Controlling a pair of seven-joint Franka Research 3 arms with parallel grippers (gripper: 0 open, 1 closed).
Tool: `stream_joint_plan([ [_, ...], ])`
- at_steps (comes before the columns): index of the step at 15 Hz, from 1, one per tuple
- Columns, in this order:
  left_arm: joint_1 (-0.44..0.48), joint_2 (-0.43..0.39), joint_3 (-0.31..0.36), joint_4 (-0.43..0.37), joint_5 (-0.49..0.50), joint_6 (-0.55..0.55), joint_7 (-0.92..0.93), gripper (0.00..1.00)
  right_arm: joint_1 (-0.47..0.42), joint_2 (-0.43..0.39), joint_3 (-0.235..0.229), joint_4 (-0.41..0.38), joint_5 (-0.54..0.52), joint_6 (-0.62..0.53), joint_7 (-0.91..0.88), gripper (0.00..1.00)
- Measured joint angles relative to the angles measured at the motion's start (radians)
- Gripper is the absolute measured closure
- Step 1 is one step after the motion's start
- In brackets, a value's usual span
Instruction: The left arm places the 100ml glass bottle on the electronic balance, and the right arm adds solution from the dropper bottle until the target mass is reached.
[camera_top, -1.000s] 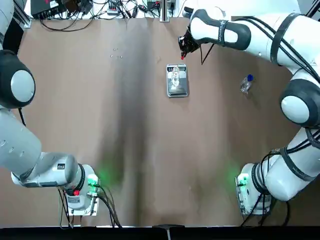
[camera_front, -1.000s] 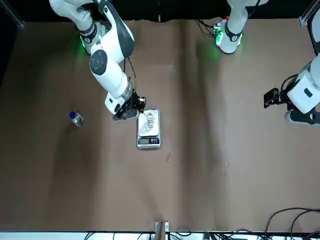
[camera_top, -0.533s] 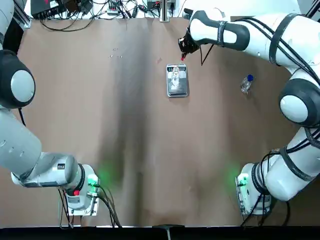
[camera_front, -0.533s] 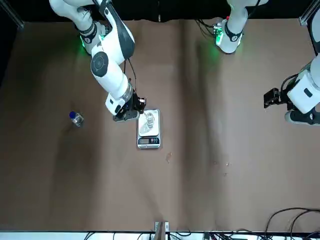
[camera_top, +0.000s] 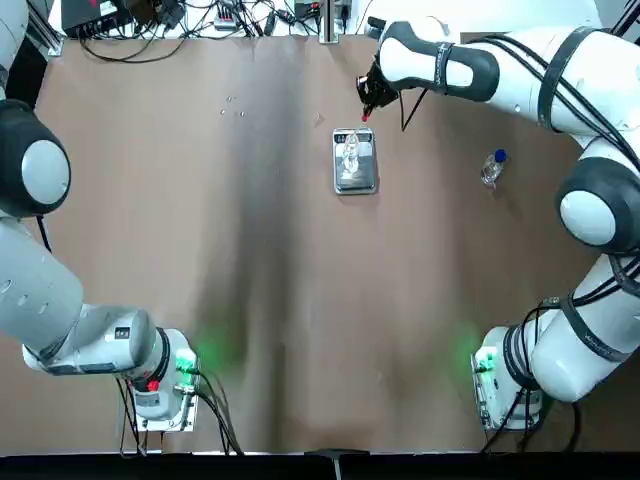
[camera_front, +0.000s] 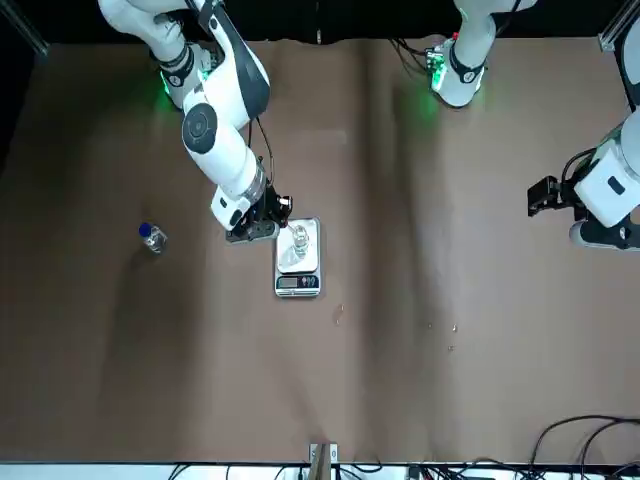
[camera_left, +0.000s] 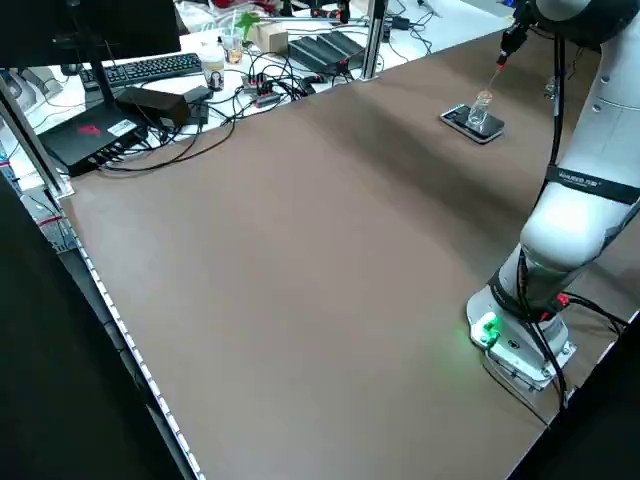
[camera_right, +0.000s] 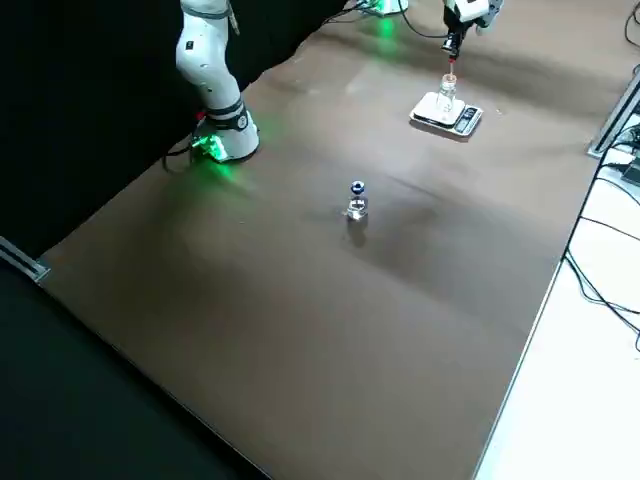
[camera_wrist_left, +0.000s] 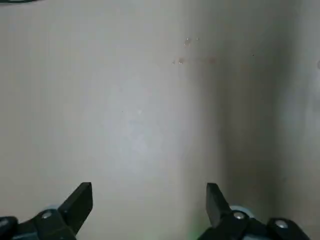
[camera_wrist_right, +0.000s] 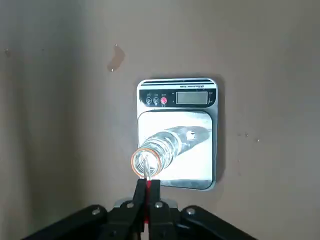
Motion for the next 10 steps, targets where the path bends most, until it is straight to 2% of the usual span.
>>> stream_joint_plan([
  [10,0.0,-0.001,0.0,0.0,0.0,0.001,-0.009,0.0,0.001,0.0,0.0,0.0,0.0,0.0,0.002,0.96],
])
